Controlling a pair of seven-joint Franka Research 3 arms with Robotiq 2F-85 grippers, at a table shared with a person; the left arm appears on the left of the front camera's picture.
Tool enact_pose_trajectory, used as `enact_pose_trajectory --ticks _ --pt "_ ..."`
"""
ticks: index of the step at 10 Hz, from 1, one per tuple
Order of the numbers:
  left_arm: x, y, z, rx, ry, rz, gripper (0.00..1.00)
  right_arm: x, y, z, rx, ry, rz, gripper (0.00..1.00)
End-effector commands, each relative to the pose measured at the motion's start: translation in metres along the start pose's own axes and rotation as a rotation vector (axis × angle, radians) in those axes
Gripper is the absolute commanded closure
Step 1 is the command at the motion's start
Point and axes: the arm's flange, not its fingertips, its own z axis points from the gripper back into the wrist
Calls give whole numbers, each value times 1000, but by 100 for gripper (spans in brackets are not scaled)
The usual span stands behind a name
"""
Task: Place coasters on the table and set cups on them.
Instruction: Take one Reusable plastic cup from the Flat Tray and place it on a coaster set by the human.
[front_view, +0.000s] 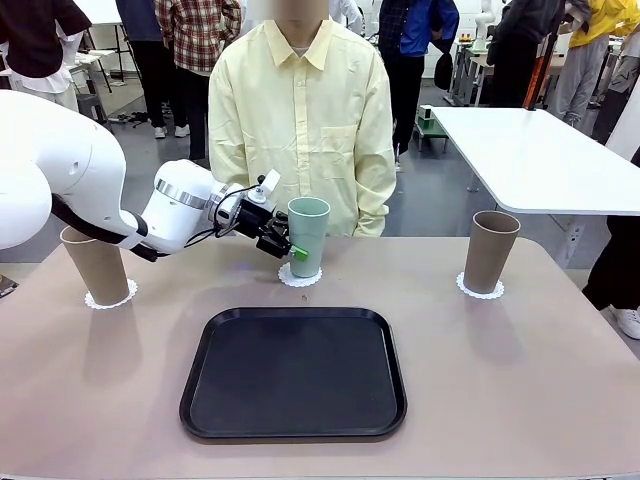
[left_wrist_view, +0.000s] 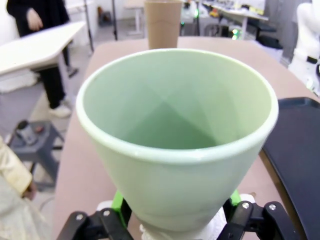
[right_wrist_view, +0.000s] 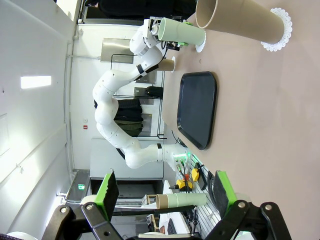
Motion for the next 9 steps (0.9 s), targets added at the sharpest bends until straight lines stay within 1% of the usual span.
enact_pose_trajectory --ticks 1,5,7,8,9 --pt "1 -5 2 -4 86 14 0 -1 0 1 -3 4 -2 0" --pt "5 -14 4 20 178 24 0 -1 0 1 -3 4 -2 0" --pt "9 -20 13 65 238 22 0 -1 0 1 -3 4 -2 0" --pt "10 -24 19 99 302 37 0 -1 0 1 -3 4 -2 0" --pt "12 -28 25 127 401 63 0 -1 0 1 -3 4 -2 0"
